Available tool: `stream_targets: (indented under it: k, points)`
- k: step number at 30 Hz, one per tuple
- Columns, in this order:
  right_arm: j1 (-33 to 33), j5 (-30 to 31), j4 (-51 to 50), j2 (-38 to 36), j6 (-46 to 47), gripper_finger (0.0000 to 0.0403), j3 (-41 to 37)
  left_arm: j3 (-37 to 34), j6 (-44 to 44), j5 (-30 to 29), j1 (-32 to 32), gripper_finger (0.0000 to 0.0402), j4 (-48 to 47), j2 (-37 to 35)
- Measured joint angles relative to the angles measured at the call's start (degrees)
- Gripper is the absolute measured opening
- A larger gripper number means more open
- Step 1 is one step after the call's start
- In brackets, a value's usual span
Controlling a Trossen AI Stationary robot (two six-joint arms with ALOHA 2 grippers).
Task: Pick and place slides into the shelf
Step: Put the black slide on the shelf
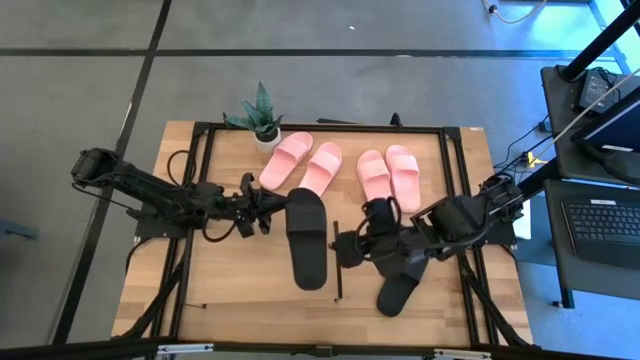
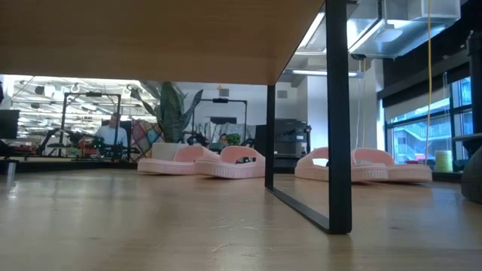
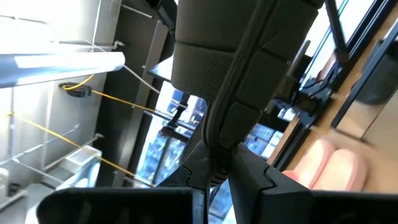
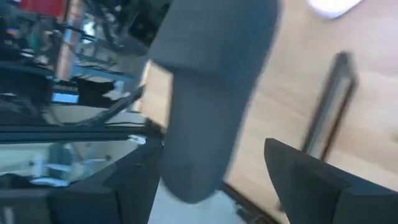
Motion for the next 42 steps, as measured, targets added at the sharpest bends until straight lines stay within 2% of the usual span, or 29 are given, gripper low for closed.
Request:
stream_targets:
  k: [5,10,16,22,25,27,32,36,42]
  points:
    - [0.1,-5.0,4.9,0.1,1.9,0.0262,-5.2,0.0,0.7,0.1,-0.1,0.0027,1.0,0.0]
    - [0.1,-7.4,9.0,-0.7,2.9,0.024,-11.2,0.0,0.7,0.1,-0.2,0.0027,1.0,0.0]
    - [0.1,-6.7,10.7,-7.3,2.9,0.0215,-19.6,0.0,0.7,0.2,-1.3,0.0027,1.0,0.0]
    - [0.6,-2.1,17.4,-17.6,3.5,0.0197,-32.2,0.0,0.7,0.1,-1.8,0.0027,1.0,0.0]
    - [1.9,2.9,30.3,-20.8,4.3,0.019,-41.8,0.0,0.7,-0.1,-1.8,0.0027,1.0,0.0]
    - [3.0,7.4,43.5,-21.6,3.2,0.0186,-47.8,0.0,0.7,-0.1,-1.8,0.0027,1.0,0.0]
    - [4.7,13.9,72.8,-19.5,-0.4,0.0179,-60.8,0.0,0.7,-0.1,-1.8,0.0027,1.0,0.0]
    - [4.7,15.4,86.7,-17.3,-0.5,0.0179,-66.2,0.0,0.7,-0.1,-1.8,0.0027,1.0,0.0]
    - [4.7,15.1,97.6,-14.7,-8.2,0.018,-67.0,0.0,0.7,-0.2,-1.8,0.0027,1.0,0.0]
